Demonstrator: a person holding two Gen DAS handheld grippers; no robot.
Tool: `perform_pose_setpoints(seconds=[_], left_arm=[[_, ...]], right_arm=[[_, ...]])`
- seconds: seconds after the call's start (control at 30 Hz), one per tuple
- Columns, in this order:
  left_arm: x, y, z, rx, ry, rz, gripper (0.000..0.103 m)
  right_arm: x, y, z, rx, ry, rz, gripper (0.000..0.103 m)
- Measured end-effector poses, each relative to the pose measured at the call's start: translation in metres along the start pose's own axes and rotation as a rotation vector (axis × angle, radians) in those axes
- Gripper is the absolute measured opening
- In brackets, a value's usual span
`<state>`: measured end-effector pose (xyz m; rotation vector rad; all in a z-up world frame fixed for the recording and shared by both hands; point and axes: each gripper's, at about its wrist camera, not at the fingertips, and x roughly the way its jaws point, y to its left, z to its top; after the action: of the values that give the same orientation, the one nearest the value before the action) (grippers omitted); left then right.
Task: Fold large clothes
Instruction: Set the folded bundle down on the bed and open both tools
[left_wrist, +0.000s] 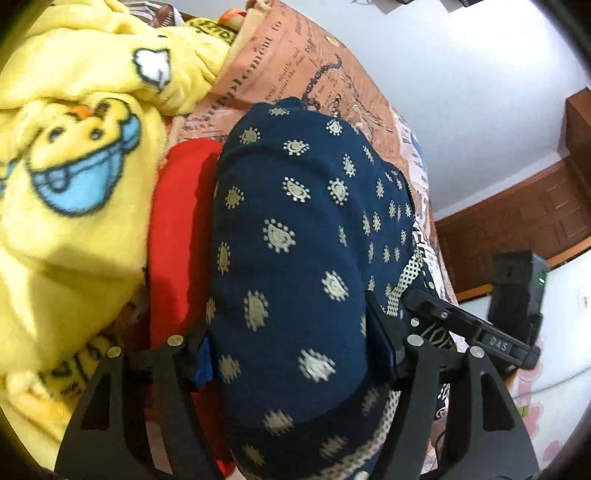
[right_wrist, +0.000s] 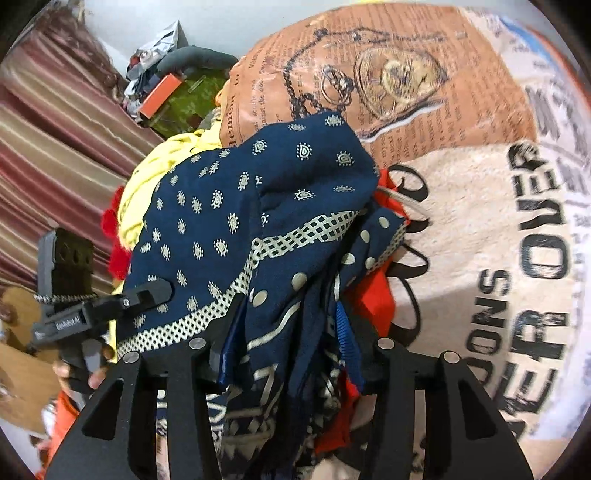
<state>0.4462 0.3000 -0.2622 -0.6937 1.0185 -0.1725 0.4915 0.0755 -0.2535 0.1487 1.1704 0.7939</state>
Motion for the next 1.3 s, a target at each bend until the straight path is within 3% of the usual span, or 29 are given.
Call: perform_pose_setpoints(seconds=[0.13,0.2,0.33,0.63,0.93,1.07,1.17,1.3], left_arm=[[-0.017,-0.014,-0.007,0.045,-0.022,0.095,0.067],[-0.032,-0.027,-0.014,0.096,-0.047,0.156,0.067],[-0.072,-0.062,-0.032,0.216,-0.122,0.209,0.067],[-0.199,-0.151,-0.095,0.428,-0.408,0.239,0.067],[-0.275,-0.205,-0.169,0.536,-0.699,0.260,0.067],[-0.292,-0.217,-0.201,0.558,-0.801,0.293,0.067],[-0.295,-0.221,-0.219,0.568,-0.844,0.312,0.067],[-0.295,-0.224,-0.237,0.569,-0.886,0.331,0.067]], right_arm=[[-0.020,0.014,-0.003,-0.062,-0.041,-0.073,0.044],[-0.038,0.023,-0.007,-0.093,-0.073,-0.086,0.044],[-0.078,0.044,-0.015,-0.137,-0.144,-0.099,0.044],[-0.184,0.111,-0.060,-0.255,-0.361,-0.067,0.044],[-0.264,0.167,-0.124,-0.357,-0.627,-0.071,0.045],[-0.285,0.184,-0.153,-0.385,-0.736,-0.097,0.055],[-0.292,0.194,-0.170,-0.414,-0.799,-0.136,0.061],[-0.294,0.203,-0.186,-0.436,-0.857,-0.190,0.077]])
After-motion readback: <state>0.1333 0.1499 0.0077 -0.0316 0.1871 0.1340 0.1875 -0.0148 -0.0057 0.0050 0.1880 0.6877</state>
